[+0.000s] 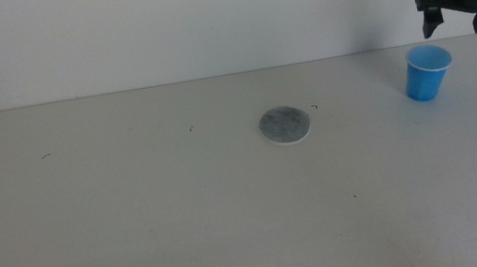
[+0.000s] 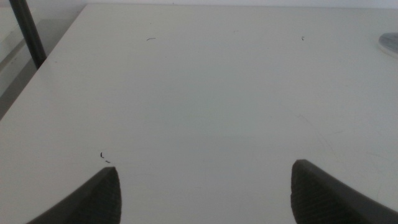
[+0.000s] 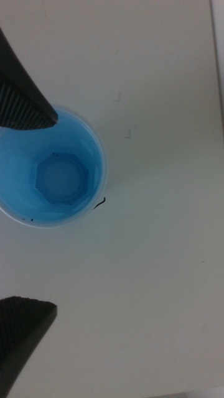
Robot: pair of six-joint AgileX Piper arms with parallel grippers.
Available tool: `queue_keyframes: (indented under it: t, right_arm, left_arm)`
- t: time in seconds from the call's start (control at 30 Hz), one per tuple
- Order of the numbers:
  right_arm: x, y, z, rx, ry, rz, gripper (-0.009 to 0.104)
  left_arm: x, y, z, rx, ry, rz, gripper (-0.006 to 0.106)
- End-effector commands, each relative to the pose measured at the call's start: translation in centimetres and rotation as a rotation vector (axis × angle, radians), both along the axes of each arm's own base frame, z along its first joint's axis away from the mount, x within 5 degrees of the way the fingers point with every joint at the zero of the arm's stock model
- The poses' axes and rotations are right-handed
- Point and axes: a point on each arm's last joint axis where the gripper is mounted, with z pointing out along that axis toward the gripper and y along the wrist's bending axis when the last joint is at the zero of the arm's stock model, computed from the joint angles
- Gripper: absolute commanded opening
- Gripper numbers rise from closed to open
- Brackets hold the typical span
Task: Place an empty cup on a cup mat.
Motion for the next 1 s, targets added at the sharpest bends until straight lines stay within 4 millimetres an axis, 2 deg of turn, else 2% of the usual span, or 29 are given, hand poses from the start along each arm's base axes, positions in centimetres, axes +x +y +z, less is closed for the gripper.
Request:
queue_keyframes:
  t: [0.0,0.3,0.47,0.6,0.77,0.97]
  right_arm:
    - [-0.6,-0.5,3.7,-0.034,-0.104,-0.01,0.093]
    - [0.3,-1.7,1.0,-0.033,-0.056,-0.042,0.082]
    - [0.9,-1.7,-0.7,-0.024,-0.039,-0.051,0.075]
    - [1.3,-1.7,-1.3,-0.018,-0.055,-0.051,0.068]
    - [1.5,-1.5,-1.7,0.009,-0.056,-0.051,0.051]
    - [1.5,-1.3,-1.8,0.04,-0.053,-0.05,0.019]
  left_arm:
    - [0.1,0.0,0.9,-0.012,-0.085,-0.001,0.105]
    - [0.1,0.0,0.9,-0.012,-0.085,-0.001,0.105]
    - [0.1,0.0,0.9,-0.012,-0.085,-0.001,0.105]
    - [0.1,0.0,0.9,-0.012,-0.085,-0.001,0.105]
    - [0.1,0.0,0.9,-0.012,-0.085,-0.001,0.105]
    - [0.1,0.0,0.9,-0.012,-0.085,-0.001,0.105]
